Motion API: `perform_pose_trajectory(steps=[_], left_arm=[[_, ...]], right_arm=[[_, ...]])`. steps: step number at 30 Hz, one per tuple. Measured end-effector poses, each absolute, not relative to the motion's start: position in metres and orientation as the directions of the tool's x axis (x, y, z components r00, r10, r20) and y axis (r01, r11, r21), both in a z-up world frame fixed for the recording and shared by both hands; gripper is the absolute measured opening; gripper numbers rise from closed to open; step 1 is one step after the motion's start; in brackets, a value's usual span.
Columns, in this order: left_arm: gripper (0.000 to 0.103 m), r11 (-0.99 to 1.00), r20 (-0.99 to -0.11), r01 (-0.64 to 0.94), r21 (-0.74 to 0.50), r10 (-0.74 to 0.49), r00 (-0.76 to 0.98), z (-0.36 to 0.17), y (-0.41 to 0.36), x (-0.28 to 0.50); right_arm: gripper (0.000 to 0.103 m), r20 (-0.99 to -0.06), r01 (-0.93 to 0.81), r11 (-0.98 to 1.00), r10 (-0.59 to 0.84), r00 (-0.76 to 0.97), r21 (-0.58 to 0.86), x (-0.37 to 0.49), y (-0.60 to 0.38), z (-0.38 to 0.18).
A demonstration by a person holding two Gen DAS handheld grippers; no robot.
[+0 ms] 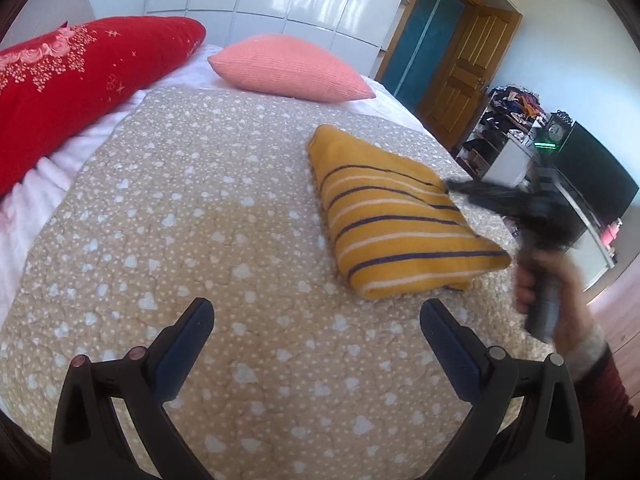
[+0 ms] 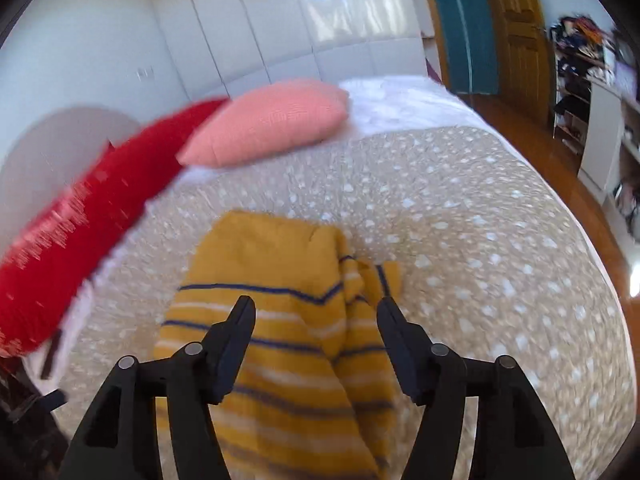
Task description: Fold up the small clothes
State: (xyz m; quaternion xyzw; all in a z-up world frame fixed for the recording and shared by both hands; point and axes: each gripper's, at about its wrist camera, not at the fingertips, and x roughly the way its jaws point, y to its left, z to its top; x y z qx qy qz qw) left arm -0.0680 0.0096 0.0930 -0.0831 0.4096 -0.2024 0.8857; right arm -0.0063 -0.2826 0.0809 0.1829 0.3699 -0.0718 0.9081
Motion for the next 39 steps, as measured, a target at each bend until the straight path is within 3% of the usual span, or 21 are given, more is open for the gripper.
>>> perform_pose_trajectory(steps=[2,4,6,8,11,12,14,15,16,19,21,23,24,25,27,28,33,36,38,39], left_arm=[[0.102,0.904,-0.690,0.302,-0.302,-0.426,0.585,0.097,0.005,-0.069],[0.102,0.907,-0.685,0.318,-0.277,-0.419,0.597,0.103,0.003,-0.067],[0.102,0.909,-0.686,0.322,-0.264,-0.411,0.600,0.103,0.002,-0.059],[0.102,0.903,-0.700,0.329,-0.275,-0.423,0.575,0.099,-0.004,-0.040],[0.102,0.860,-0.708,0.360,-0.363,-0.505,0.494,0.084,-0.020,-0.004],[0.102,0.837,-0.703,0.372,-0.401,-0.542,0.461,0.079,-0.027,0.008],[0.102,0.794,-0.695,0.396,-0.461,-0.600,0.396,0.069,-0.041,0.032],[0.102,0.781,-0.689,0.403,-0.476,-0.617,0.381,0.067,-0.047,0.040],[0.102,0.752,-0.676,0.423,-0.506,-0.650,0.347,0.061,-0.057,0.055],[0.102,0.699,-0.663,0.428,-0.572,-0.702,0.259,0.040,-0.083,0.082],[0.103,0.701,-0.679,0.402,-0.589,-0.699,0.223,0.023,-0.096,0.089],[0.103,0.707,-0.701,0.388,-0.591,-0.688,0.187,0.008,-0.105,0.092],[0.097,0.699,-0.687,0.386,-0.602,-0.700,0.196,0.012,-0.102,0.090],[0.085,0.694,-0.681,0.378,-0.613,-0.707,0.193,0.015,-0.099,0.091],[0.069,0.671,-0.650,0.366,-0.645,-0.733,0.199,0.033,-0.082,0.093],[0.067,0.666,-0.642,0.370,-0.648,-0.739,0.206,0.041,-0.078,0.093],[0.071,0.712,-0.657,0.421,-0.562,-0.694,0.295,0.092,-0.065,0.091],[0.084,0.791,-0.725,0.403,-0.460,-0.597,0.344,0.080,-0.072,0.086],[0.085,0.859,-0.796,0.357,-0.366,-0.488,0.358,0.049,-0.074,0.088],[0.087,0.867,-0.808,0.347,-0.357,-0.473,0.350,0.040,-0.074,0.088]], right_arm=[[0.039,-0.762,0.254,0.920,0.070,0.644,0.299,0.017,-0.281,0.058],[0.026,-0.710,0.225,0.913,0.093,0.698,0.341,0.005,-0.288,0.063],[0.024,-0.691,0.252,0.895,0.083,0.718,0.369,-0.009,-0.302,0.064],[0.022,-0.730,0.323,0.886,0.025,0.683,0.332,-0.014,-0.321,0.050],[0.025,-0.719,0.330,0.872,0.036,0.694,0.362,-0.024,-0.329,0.045],[0.031,-0.695,0.308,0.862,0.069,0.716,0.403,-0.027,-0.332,0.048],[0.053,-0.641,0.270,0.834,0.125,0.757,0.481,-0.034,-0.338,0.054],[0.071,-0.629,0.272,0.830,0.116,0.769,0.487,-0.036,-0.340,0.056],[0.077,-0.630,0.280,0.836,0.097,0.771,0.472,-0.037,-0.341,0.057],[0.079,-0.674,0.304,0.856,0.068,0.736,0.418,-0.021,-0.334,0.043],[0.079,-0.674,0.282,0.813,0.172,0.719,0.509,-0.006,-0.333,0.026],[0.072,-0.640,0.264,0.760,0.248,0.727,0.594,-0.001,-0.334,0.017],[0.062,-0.628,0.256,0.746,0.266,0.731,0.614,-0.001,-0.332,0.019],[0.053,-0.610,0.240,0.728,0.297,0.734,0.643,0.001,-0.331,0.023],[0.047,-0.579,0.211,0.715,0.318,0.751,0.667,0.001,-0.329,0.035],[0.046,-0.560,0.194,0.711,0.324,0.762,0.676,0.000,-0.325,0.042],[0.045,-0.454,0.099,0.699,0.343,0.822,0.709,-0.001,-0.315,0.067],[0.050,-0.508,0.158,0.707,0.316,0.801,0.689,0.008,-0.311,0.048],[0.060,-0.609,0.250,0.752,0.243,0.755,0.610,0.013,-0.311,0.025],[0.069,-0.614,0.258,0.748,0.244,0.750,0.612,0.011,-0.313,0.016]])
